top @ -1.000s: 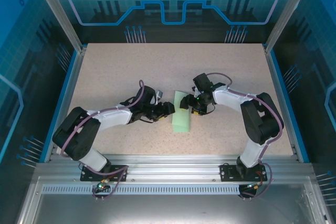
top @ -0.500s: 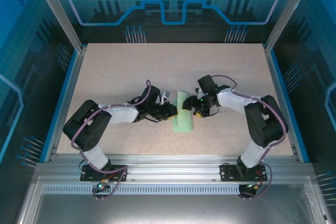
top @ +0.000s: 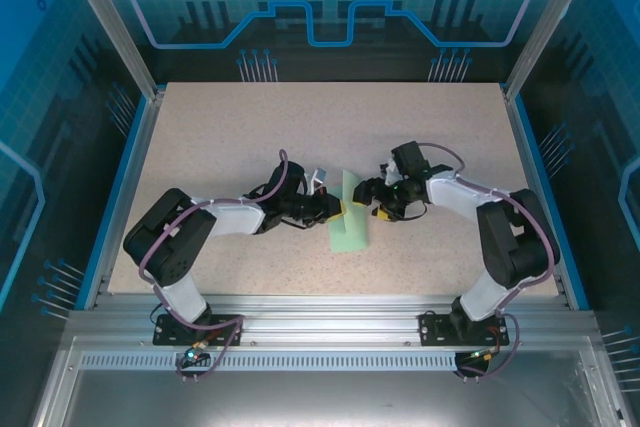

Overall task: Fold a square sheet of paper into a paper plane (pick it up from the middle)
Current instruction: First fold in half a square sheet of paper at the center of the table.

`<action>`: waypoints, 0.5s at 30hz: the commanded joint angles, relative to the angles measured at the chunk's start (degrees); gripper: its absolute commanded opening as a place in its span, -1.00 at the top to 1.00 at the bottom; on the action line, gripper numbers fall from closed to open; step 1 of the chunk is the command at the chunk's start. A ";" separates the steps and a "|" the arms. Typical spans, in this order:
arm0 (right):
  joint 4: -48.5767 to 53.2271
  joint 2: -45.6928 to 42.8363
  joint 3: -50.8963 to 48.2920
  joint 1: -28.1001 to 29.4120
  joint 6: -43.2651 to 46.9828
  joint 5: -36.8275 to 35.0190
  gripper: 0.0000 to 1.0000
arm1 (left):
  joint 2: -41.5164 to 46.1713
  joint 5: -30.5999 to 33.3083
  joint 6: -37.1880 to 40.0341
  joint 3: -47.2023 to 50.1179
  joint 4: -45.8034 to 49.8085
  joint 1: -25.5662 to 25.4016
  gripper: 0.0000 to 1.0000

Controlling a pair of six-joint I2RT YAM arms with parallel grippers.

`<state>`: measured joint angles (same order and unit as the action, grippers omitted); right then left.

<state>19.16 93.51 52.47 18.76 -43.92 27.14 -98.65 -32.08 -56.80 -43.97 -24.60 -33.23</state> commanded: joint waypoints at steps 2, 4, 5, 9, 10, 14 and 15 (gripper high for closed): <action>0.70 -2.37 -0.48 -1.96 1.00 1.99 -0.47 | 1.36 -1.48 -1.70 -0.13 -1.80 -0.42 0.81; 0.90 -2.96 -1.15 -2.17 0.74 1.34 -0.44 | 1.36 -1.49 -1.33 -0.41 -1.65 -0.42 0.81; 0.19 -3.15 -1.71 -2.39 0.38 1.57 -0.44 | 1.36 -1.71 -1.22 -0.47 -2.13 -0.38 0.81; -1.25 -3.49 -3.18 -2.53 -0.42 2.17 -0.44 | 1.23 -3.44 -1.16 -1.28 -2.79 -0.74 0.75; -0.59 -3.64 -3.12 -2.55 -0.31 1.06 -0.45 | 1.39 -3.33 1.35 -2.82 1.68 -1.06 0.75; 3.12 -3.74 -2.41 -2.56 0.66 -3.36 -0.45 | 4.27 -1.41 9.45 -7.19 13.50 -2.76 0.77; 3.41 -3.89 -2.46 -2.56 0.51 -4.10 -0.45 | 4.86 -1.71 10.01 -7.54 14.05 -2.89 0.77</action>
<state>19.94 91.11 50.37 17.10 -43.90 25.58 -97.69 -33.30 -52.69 -48.62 -17.58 -35.18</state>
